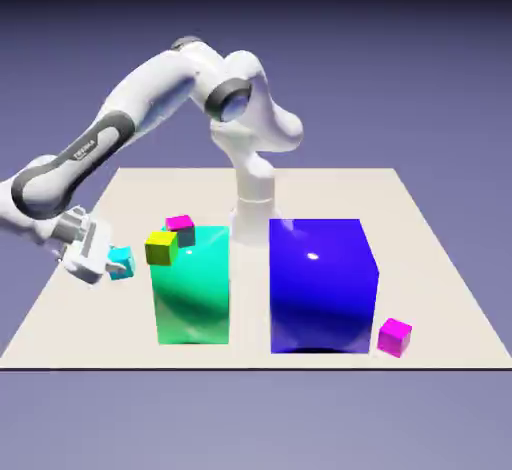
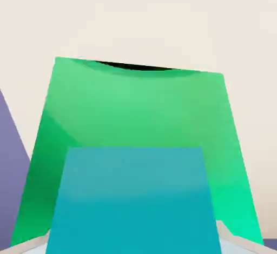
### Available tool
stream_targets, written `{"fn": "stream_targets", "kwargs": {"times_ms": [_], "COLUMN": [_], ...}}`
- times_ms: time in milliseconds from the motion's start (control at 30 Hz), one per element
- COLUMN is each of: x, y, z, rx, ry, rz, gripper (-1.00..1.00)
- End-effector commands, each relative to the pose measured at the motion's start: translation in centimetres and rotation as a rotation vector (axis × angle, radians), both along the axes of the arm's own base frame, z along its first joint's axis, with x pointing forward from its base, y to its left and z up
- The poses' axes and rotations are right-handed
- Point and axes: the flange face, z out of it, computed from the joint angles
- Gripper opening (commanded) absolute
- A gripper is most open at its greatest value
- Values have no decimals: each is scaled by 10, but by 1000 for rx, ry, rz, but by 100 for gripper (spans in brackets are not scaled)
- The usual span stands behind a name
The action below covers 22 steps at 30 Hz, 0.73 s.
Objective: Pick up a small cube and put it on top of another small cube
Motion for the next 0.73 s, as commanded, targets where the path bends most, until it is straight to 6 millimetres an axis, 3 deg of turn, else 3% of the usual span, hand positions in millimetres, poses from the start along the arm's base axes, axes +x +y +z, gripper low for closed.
{"fn": "stream_targets", "kwargs": {"times_ms": [0, 267, 333, 367, 567, 600, 633, 700], "x": [2, 6, 28, 28, 6, 5, 5, 9], "y": [8, 66, 106, 106, 133, 134, 134, 129], "z": [12, 120, 150, 150, 97, 95, 95, 104], "rx": [-1, -92, -141, -141, -141, -141, -141, -140], "ry": [-3, -35, -59, -59, -59, -59, -59, -59], "rz": [41, 360, 431, 431, 431, 431, 431, 430], "gripper": [-100, -100, -100, -100, -100, -100, 100, 100]}}
